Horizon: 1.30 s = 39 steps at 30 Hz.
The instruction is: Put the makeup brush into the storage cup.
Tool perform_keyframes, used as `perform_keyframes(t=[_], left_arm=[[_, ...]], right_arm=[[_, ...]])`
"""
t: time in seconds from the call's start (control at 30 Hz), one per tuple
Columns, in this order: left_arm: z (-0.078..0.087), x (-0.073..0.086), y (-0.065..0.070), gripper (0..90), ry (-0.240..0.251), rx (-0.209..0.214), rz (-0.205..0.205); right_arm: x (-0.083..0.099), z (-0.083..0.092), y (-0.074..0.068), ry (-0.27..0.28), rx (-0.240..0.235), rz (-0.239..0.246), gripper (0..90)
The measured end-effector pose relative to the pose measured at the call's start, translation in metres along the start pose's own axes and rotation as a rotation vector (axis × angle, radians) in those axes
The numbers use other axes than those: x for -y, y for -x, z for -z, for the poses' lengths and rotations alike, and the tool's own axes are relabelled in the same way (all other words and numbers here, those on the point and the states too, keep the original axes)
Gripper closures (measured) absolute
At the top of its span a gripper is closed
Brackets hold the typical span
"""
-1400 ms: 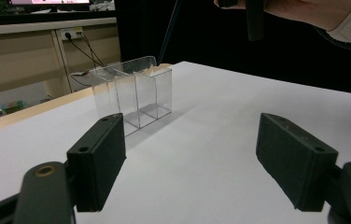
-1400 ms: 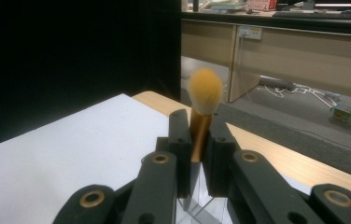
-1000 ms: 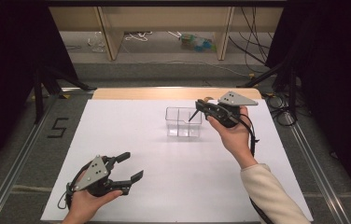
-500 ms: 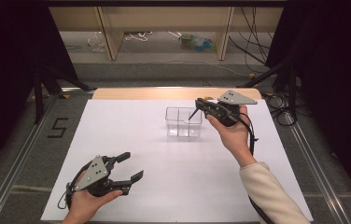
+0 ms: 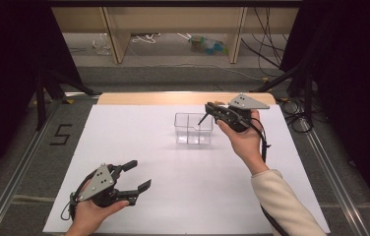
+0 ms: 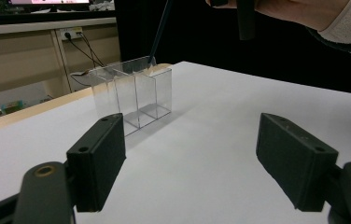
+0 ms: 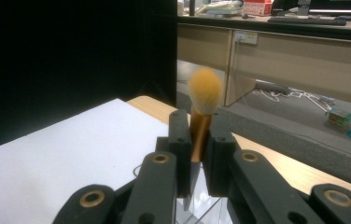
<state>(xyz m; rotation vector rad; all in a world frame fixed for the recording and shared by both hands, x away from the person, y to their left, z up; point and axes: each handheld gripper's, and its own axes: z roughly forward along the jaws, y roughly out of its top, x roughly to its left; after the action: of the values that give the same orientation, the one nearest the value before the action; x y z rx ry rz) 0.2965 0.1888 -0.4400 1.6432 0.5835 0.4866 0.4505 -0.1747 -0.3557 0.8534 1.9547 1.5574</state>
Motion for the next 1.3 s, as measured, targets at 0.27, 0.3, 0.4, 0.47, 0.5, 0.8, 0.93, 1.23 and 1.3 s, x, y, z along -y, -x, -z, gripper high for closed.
perform_keyframes(t=[0.27,0.3,0.4,0.47,0.5,0.8,0.93,1.23,1.3], left_arm=[[0.001,0.0,0.0,24.1,-0.01,-0.006,-0.002],[0.001,0.0,0.0,24.1,-0.009,-0.006,0.0],[0.001,0.0,0.0,24.1,-0.01,-0.006,0.0],[0.0,0.0,0.0,24.1,-0.01,-0.006,0.002],[0.0,0.0,0.0,24.1,-0.01,-0.006,0.0],[0.0,0.0,0.0,24.1,-0.012,-0.005,0.001],[0.0,0.0,0.0,24.1,-0.012,-0.005,0.001],[0.0,0.0,0.0,24.1,-0.012,-0.005,0.001],[0.0,0.0,0.0,24.1,-0.012,-0.005,0.002]], right_arm=[[0.0,-0.002,0.001,0.003,0.001,-0.002,84.0],[0.0,-0.003,0.001,0.005,0.004,0.001,84.0],[0.0,-0.004,0.001,0.005,0.005,0.001,84.0],[0.0,-0.004,0.0,-0.004,0.002,-0.015,84.0],[0.0,-0.005,0.0,-0.008,0.002,-0.017,84.0],[0.002,-0.009,0.0,0.001,0.006,-0.021,84.0],[0.002,-0.01,0.001,0.003,0.009,-0.016,84.0],[0.003,-0.015,0.003,0.011,0.015,0.014,84.0],[0.004,-0.016,0.002,0.016,0.019,0.016,84.0]])
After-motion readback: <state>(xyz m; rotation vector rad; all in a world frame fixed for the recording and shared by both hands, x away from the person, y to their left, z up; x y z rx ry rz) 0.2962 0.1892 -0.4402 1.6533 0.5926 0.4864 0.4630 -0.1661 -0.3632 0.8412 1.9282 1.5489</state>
